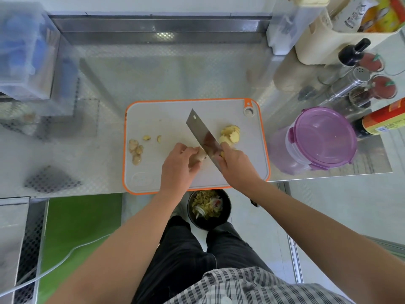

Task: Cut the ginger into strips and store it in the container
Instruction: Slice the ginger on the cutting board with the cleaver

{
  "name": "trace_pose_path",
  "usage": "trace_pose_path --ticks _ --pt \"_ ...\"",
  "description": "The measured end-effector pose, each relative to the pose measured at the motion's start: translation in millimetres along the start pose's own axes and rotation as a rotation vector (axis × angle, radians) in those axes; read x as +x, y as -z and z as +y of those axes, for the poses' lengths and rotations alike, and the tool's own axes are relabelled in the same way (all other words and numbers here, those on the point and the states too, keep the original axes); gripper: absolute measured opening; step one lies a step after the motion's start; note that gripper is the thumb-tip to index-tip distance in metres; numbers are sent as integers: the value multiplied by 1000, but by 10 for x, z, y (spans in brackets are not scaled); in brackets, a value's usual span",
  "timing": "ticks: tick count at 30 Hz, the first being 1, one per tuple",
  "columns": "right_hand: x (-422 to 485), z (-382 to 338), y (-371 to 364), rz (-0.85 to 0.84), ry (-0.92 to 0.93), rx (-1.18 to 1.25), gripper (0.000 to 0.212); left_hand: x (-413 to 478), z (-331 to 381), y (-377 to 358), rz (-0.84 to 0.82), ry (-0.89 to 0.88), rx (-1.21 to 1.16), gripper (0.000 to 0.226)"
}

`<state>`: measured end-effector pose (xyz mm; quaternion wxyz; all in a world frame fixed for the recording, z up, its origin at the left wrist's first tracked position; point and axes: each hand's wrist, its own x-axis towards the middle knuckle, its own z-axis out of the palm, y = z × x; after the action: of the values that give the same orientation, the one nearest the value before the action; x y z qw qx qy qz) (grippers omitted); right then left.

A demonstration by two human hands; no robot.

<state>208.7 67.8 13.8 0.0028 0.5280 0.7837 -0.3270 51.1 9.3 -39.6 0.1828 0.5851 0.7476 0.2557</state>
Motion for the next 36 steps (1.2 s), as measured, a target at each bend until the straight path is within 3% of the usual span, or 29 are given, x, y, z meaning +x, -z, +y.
trace_pose_path --ticks 14,24,36 --pt "-108 -217 156 -70 -19 -258 12 40 22 4 -21 81 -43 27" --pt "-131 -257 224 -75 -3 -276 10 72 43 50 -62 121 -42 28" --pt "-143 -304 182 -113 -56 -350 22 84 72 60 -72 134 -42 26"
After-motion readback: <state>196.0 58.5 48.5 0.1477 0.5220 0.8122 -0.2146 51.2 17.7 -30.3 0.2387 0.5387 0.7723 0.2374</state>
